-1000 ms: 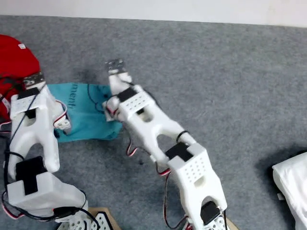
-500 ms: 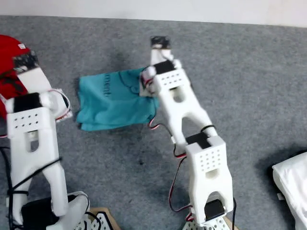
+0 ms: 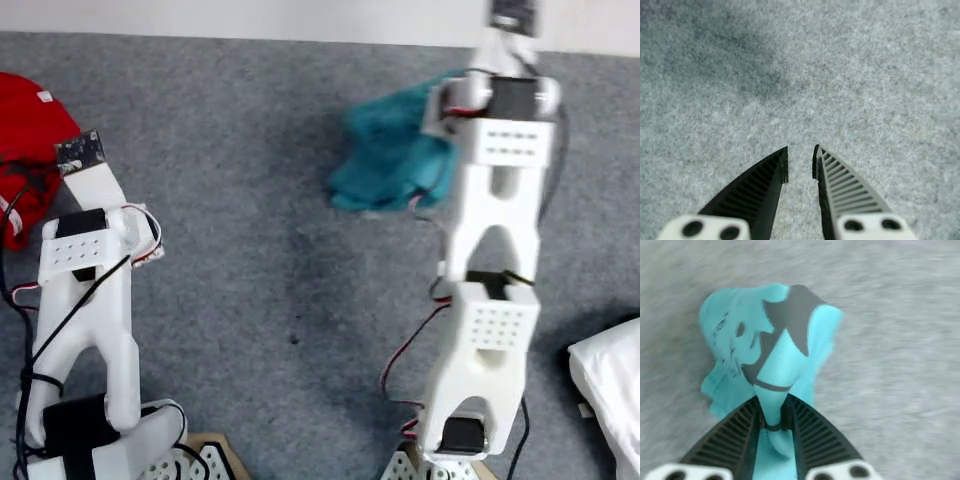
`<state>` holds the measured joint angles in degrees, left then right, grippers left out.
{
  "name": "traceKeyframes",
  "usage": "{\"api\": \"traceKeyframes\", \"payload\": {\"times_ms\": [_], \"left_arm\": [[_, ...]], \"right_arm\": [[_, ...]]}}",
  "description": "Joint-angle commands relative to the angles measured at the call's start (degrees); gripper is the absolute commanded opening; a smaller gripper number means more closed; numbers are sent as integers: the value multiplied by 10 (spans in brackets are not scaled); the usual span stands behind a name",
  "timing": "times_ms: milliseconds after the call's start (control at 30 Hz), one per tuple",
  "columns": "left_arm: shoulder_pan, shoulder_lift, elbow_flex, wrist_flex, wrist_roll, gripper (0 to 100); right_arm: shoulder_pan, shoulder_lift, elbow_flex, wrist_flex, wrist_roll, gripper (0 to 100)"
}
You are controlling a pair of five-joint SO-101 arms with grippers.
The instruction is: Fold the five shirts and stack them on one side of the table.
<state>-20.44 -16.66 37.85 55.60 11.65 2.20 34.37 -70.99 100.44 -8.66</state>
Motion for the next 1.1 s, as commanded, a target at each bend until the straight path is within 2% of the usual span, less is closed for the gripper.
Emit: {"api": "traceKeyframes", "payload": {"times_ms": [0, 200, 433, 633, 1067], "left_arm": [[11, 3, 0, -23, 6, 109], [12, 7, 1, -33, 5, 109], [27, 8, 2, -33, 3, 109], [33, 16, 1, -33, 2, 109], [33, 16, 1, -33, 2, 109]], "right_arm": [[56, -85, -35, 7, 19, 7], [129, -177, -8, 8, 52, 7], [196, -342, 224, 7, 105, 7], [273, -468, 351, 3, 157, 7], [447, -500, 436, -69, 226, 7]]}}
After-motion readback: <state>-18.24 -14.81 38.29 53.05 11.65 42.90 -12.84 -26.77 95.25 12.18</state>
